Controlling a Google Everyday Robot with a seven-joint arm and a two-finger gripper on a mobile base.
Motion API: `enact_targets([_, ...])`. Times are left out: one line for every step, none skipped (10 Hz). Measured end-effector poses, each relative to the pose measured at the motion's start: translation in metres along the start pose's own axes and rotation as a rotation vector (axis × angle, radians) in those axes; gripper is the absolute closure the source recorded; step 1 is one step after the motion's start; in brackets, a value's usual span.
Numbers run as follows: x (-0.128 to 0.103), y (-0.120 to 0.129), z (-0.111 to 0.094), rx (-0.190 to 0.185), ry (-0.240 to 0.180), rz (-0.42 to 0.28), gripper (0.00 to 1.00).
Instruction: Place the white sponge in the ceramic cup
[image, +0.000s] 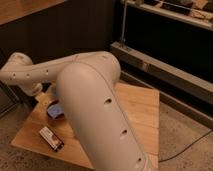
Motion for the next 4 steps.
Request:
enact_targets([0.007, -0.004, 0.001, -0.005, -0.015, 0.065, 0.2])
enact_targets([0.018, -0.01, 0.003, -0.006, -0.027, 0.145, 0.2])
enact_targets([0.025, -0.014, 0.004, -0.006, -0.035, 0.198, 0.2])
enact_targets([0.031, -0.016, 0.005, -0.006, -0.039, 0.231, 0.2])
